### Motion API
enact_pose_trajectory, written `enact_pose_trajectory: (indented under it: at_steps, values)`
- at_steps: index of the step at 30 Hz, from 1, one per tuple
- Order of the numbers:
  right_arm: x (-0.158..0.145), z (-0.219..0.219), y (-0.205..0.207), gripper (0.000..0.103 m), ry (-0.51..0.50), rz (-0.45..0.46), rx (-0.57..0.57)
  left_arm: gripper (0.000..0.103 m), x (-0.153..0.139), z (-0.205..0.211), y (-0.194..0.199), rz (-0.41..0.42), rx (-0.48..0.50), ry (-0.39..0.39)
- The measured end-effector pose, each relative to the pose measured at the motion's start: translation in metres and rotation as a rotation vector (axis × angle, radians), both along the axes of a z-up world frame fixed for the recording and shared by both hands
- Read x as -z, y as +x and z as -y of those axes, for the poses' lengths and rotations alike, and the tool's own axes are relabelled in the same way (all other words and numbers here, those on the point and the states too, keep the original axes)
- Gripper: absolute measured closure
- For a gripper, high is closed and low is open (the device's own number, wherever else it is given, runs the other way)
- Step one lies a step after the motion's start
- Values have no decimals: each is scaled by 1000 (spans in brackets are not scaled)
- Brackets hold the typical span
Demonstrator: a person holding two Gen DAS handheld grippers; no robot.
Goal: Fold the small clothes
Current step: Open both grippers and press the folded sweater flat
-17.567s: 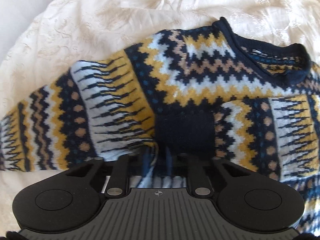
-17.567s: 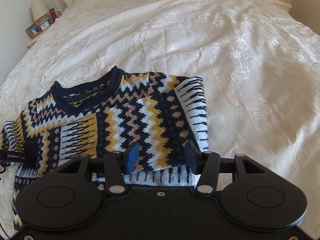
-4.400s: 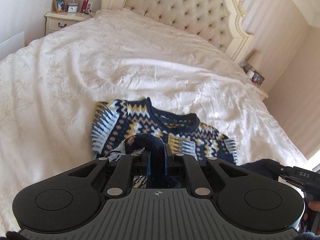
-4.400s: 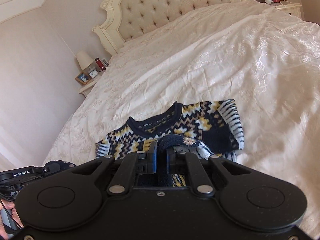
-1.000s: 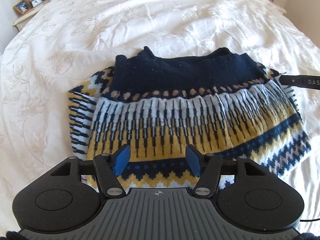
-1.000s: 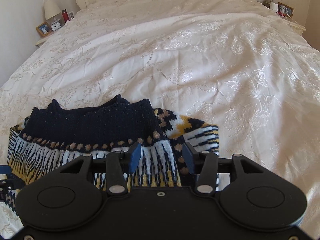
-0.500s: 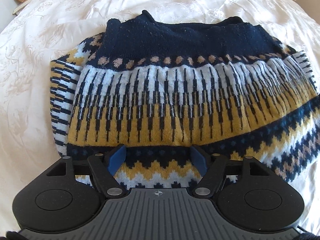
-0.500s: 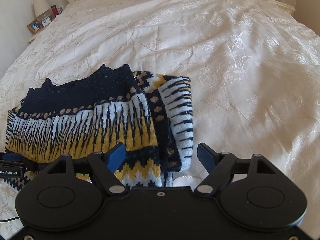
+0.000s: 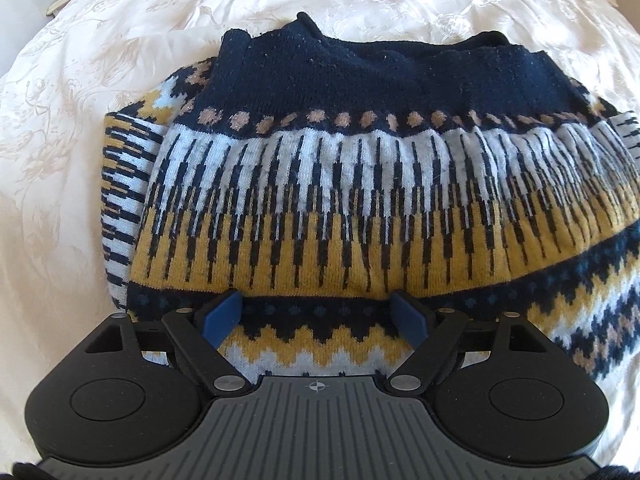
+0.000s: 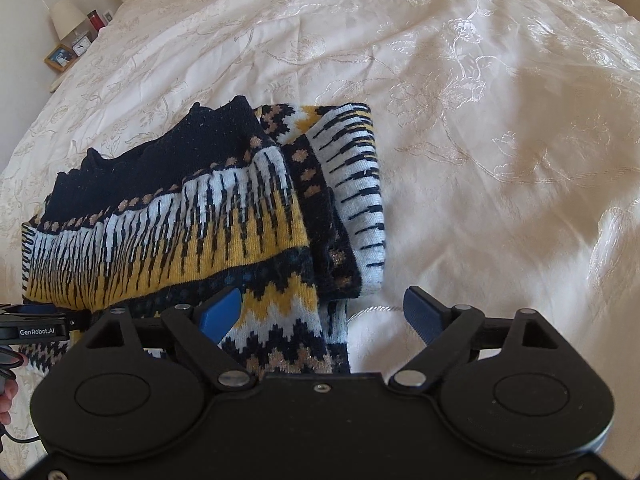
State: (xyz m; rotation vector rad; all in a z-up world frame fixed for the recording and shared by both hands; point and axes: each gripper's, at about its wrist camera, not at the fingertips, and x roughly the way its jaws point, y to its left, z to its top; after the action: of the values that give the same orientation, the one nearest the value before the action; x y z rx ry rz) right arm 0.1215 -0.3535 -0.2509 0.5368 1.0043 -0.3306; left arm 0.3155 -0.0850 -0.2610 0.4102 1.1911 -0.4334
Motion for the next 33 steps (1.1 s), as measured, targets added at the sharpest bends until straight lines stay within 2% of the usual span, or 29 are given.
enact_pose_trajectory:
  at_steps: [10,14,21,24,27,29,33]
  values:
    - [21,-28,-8,12,-49,-129,-122,19,-6,-4,-2,-8,-8,15]
    - [19,-30,-14,12,-53,-134,-112,18,-8,-19,-15,-17,3,27]
    - [18,-34,-24,12,-45,-129,-102,17,-5,-59,-38,-19,-14,0]
    - [12,-31,-31,12,-22,-96,-100,17,-6,-68,-44,-16,-12,-11]
    - [4,-19,-38,8,13,-19,-70,18,-10,-74,-49,-15,-10,-15]
    - [-1,-10,-39,1,19,30,-48,20,-17,-74,-53,-7,-14,-19]
    - [-2,8,-27,1,80,94,-57,20,-36,-68,-57,25,-19,-51]
